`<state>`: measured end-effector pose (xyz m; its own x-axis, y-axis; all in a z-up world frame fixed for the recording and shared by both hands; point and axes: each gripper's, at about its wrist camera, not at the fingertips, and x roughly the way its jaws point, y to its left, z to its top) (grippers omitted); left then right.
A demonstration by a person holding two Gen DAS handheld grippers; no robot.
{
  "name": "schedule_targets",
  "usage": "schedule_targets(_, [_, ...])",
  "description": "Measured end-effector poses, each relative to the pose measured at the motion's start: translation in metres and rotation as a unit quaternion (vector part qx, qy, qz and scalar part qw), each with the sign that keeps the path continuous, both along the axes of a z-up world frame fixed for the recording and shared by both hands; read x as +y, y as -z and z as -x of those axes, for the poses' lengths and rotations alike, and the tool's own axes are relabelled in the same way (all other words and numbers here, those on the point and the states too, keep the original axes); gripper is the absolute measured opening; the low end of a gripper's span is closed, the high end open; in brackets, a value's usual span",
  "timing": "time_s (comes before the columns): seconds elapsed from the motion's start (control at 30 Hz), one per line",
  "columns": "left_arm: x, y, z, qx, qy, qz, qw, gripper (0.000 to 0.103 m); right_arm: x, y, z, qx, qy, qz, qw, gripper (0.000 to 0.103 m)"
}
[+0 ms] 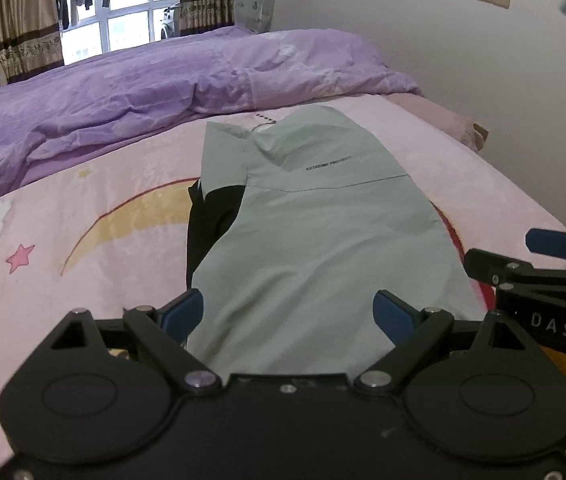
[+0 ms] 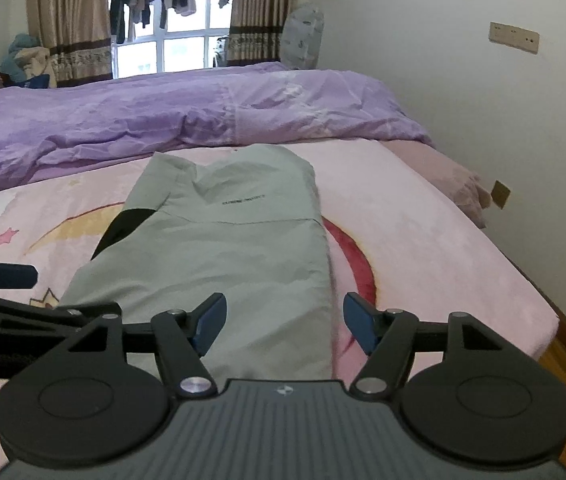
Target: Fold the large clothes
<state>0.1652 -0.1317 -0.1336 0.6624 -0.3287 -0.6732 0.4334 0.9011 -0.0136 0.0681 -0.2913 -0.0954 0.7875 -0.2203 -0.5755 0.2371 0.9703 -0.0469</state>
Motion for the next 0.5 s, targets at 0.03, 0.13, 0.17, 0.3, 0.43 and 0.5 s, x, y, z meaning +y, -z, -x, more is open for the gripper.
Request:
schedule_targets(0.03, [0.0004,-0.0010,0.0010,0.001,-0.001,0.002,1.0000,0.094,-0.0008,-0.0001,0.0010,0.002,0.002,-0.001,1.000,0.079])
schedule_targets(0.13, [0.0018,-0.0033,0.0032,0.003,-0.001,0.007,1.0000,0.094,-0.0029,0.0009,0.0045,0.004,0.009,-0.005,1.000,0.079])
schedule_targets(0.17, [0.0022,-0.0036,0.0033,0.002,-0.002,0.007,1.0000,0.094,-0.0034,0.0014,0.0049,0.005,0.010,-0.004,1.000,0.079])
schedule_targets(0.3, [0.0030,-0.0052,0.0030,0.002,-0.006,0.007,1.0000,0.094,-0.0027,0.0023,0.0046,0.008,0.009,-0.003,1.000,0.079])
schedule_targets(0.43, [0.0046,-0.0038,0.0019,0.005,-0.011,0.006,0.9999,0.094,0.0002,0.0025,0.0046,0.009,0.006,0.000,1.000,0.080])
schedule_targets(0.5, [0.0051,-0.0041,0.0021,0.006,-0.013,0.006,0.9999,0.094,0.0010,0.0028,0.0046,0.010,0.005,0.002,1.000,0.080])
